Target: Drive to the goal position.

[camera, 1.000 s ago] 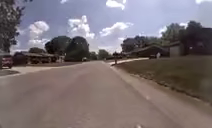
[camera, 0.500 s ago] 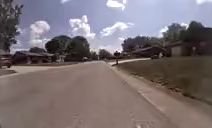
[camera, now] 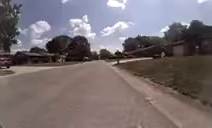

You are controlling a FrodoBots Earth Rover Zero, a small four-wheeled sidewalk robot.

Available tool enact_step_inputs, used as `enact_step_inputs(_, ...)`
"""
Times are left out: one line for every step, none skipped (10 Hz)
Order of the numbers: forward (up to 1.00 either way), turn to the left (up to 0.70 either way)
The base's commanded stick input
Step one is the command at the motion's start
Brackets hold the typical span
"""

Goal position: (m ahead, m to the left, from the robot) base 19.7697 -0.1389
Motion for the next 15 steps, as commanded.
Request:
enact_step_inputs(0.70, 0.00)
enact_step_inputs(0.70, 0.00)
enact_step_inputs(0.70, 0.00)
enact_step_inputs(0.70, 0.00)
enact_step_inputs(0.70, 0.00)
enact_step_inputs(0.70, 0.00)
enact_step_inputs(0.70, 0.00)
enact_step_inputs(0.70, 0.00)
enact_step_inputs(0.70, 0.00)
enact_step_inputs(0.70, 0.00)
enact_step_inputs(0.70, 0.00)
enact_step_inputs(0.70, 0.00)
enact_step_inputs(0.70, 0.00)
enact_step_inputs(0.70, 0.00)
enact_step_inputs(0.70, 0.00)
